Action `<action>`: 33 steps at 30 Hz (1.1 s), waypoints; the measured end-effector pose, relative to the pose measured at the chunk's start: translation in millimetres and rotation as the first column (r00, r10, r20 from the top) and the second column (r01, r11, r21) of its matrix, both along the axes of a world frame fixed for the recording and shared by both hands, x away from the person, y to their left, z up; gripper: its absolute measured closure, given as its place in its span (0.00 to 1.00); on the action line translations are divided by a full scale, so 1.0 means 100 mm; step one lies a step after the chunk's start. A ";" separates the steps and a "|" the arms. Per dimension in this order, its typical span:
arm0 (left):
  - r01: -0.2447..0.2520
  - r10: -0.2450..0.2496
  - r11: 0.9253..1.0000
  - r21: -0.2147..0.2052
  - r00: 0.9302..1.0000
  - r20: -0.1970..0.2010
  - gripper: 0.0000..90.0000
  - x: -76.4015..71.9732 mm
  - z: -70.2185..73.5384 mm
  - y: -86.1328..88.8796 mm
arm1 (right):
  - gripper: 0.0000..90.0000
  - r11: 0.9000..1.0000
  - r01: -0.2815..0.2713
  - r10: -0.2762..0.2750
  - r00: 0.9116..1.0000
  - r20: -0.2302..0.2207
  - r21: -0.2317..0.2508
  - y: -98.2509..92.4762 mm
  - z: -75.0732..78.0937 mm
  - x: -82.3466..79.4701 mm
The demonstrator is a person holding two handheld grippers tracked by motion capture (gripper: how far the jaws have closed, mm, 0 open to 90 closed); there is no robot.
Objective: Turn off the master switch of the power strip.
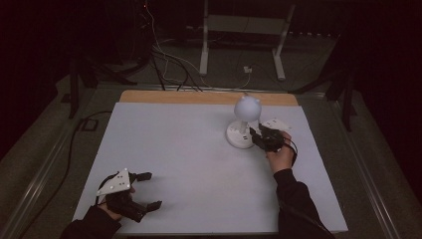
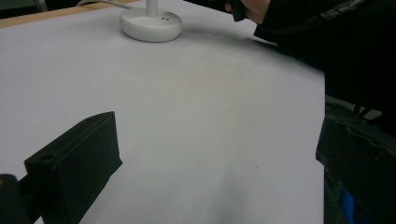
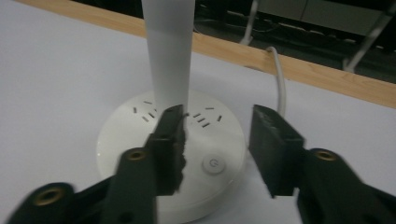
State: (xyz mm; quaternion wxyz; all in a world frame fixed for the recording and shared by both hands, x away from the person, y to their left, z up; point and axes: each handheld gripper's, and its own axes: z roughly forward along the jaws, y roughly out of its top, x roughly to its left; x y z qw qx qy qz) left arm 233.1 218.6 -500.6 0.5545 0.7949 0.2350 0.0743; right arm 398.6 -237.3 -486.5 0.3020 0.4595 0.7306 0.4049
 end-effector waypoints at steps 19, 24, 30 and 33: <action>0.003 -0.003 1.000 -0.003 1.000 0.000 0.00 0.00 0.00 0.00 | 0.00 0.989 -0.113 0.121 0.988 -0.093 0.092 -0.06 0.13 -0.16; 0.002 -0.002 1.000 -0.003 1.000 -0.001 0.00 -0.01 0.00 0.00 | 0.00 0.982 -0.162 0.172 0.980 -0.101 0.103 -0.06 0.18 -0.26; 0.005 -0.005 1.000 -0.005 1.000 0.001 0.00 -0.01 0.00 0.00 | 0.00 0.974 -0.205 0.216 0.970 -0.113 0.100 -0.05 0.21 -0.39; 0.006 -0.006 1.000 -0.007 1.000 0.002 0.00 -0.01 0.00 0.00 | 0.00 0.971 -0.213 0.225 0.967 -0.117 0.109 -0.06 0.22 -0.46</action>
